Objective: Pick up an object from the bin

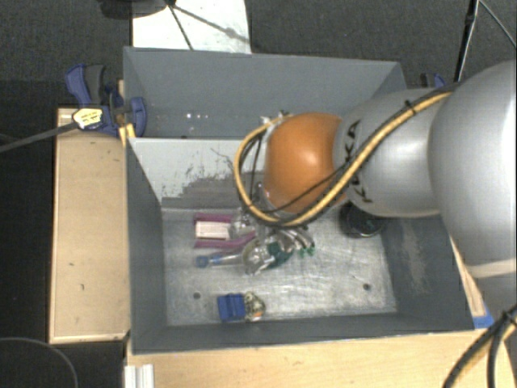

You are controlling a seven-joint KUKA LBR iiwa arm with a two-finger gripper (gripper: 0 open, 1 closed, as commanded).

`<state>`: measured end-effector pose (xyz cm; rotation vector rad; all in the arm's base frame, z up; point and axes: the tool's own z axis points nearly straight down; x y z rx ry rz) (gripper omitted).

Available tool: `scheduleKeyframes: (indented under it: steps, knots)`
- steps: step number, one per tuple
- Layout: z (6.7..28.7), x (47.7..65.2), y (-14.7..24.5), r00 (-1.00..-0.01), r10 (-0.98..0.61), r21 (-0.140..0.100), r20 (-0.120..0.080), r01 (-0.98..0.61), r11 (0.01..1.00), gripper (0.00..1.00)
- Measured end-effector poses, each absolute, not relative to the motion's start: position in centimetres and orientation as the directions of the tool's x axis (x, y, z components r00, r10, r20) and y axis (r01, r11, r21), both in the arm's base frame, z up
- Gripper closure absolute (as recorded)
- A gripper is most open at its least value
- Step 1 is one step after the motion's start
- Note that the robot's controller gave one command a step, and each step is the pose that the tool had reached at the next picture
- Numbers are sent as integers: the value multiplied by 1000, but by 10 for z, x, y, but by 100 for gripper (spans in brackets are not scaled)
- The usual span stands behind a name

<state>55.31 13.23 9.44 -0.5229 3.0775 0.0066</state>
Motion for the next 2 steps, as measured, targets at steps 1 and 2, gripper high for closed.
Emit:
scheduleKeyframes:
  steps: [1,2]
  knots:
    - [263,562,145,-946,-325,-1,-13,-325,946,100]
    - [258,561,145,-947,-322,1,-4,-322,947,0]
